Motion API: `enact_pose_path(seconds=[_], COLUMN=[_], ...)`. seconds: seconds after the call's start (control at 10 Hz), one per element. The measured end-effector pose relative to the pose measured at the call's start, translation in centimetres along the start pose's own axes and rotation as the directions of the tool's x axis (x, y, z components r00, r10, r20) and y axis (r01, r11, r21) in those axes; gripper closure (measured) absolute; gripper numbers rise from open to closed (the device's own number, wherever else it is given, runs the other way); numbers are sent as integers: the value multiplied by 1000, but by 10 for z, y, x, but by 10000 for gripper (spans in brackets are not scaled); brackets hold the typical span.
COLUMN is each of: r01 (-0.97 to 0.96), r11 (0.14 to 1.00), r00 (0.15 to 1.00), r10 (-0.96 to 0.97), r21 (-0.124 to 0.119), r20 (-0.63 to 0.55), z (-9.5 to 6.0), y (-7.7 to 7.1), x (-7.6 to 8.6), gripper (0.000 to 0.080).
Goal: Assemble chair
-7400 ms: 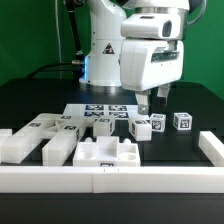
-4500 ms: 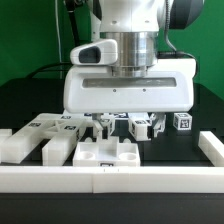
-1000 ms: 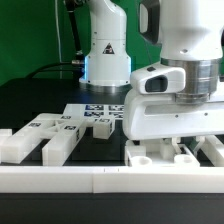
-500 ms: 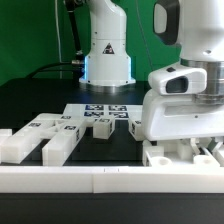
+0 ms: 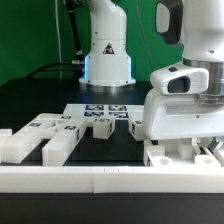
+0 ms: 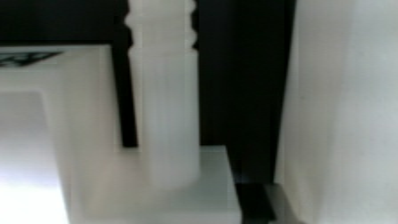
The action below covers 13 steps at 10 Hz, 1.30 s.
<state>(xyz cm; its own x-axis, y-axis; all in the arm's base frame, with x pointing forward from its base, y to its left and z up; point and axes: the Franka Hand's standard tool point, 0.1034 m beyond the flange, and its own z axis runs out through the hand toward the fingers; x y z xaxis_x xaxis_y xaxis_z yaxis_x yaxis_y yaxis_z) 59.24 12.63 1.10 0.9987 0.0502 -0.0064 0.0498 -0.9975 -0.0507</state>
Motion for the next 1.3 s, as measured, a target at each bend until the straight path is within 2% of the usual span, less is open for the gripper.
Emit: enact_pose_path(seconds=[0.1, 0.2, 0.3, 0.4, 0.5, 0.6, 0.7, 0.8, 1.0, 1.2, 1.3], r01=[-6, -12, -19, -29, -38, -36, -25, -21, 16, 26, 28], r11=[1000, 1000, 1000, 999, 999, 999, 999, 999, 1000, 999, 999], r00=[1000, 1000, 1000, 1000, 999, 999, 1000, 1000, 1000, 1000, 1000], r10=[6, 12, 19, 29, 38, 36, 25, 20, -16, -26, -28], r21=[-4, -9, -15, -22, -29, -28, -26, -26, -27, -33, -33], r20=[0, 0, -1, 4, 3, -2, -7, -6, -7, -1, 0], z=[0, -1, -3, -7, -10, -17, -28, -38, -51, -56, -54], y=[5, 11, 16, 22, 26, 27, 30, 34, 50, 62, 60], x=[0, 1, 2, 2, 1, 0, -3, -6, -13, -23, -23], gripper=[672, 672, 471, 336, 336, 192, 192, 158, 151, 151, 151])
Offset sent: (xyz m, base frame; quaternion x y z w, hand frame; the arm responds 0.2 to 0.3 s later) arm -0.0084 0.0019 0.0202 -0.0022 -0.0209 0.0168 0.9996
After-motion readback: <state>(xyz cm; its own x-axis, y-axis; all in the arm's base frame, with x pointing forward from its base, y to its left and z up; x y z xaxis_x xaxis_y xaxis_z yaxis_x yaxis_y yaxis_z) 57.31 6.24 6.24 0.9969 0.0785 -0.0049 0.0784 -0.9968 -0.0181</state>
